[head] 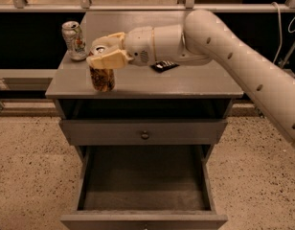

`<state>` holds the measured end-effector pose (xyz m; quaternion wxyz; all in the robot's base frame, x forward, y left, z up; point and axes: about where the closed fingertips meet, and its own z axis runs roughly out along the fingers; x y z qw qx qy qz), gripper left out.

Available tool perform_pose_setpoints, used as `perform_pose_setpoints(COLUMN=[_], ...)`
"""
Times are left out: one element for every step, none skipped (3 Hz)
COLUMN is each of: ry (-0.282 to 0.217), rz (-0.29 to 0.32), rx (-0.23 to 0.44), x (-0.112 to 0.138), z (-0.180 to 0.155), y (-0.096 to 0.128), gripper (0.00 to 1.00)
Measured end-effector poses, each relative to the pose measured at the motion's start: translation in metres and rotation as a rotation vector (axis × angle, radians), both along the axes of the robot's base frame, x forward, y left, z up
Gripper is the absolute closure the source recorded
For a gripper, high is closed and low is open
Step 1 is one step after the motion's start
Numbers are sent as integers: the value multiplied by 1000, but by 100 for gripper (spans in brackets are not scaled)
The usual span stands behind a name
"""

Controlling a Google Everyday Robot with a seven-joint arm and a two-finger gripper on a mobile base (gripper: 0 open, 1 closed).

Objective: Place orange can into middle drawer

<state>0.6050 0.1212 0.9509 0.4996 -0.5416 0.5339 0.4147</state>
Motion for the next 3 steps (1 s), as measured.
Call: perform_pose_setpoints(ry=[-88,-145,-136], rz=[83,163,168], rx=[-26,-125,-123], x=[-49,-97,-98], z=[13,-3,-5], y=[-31,-30,-27], gripper=[100,100,100])
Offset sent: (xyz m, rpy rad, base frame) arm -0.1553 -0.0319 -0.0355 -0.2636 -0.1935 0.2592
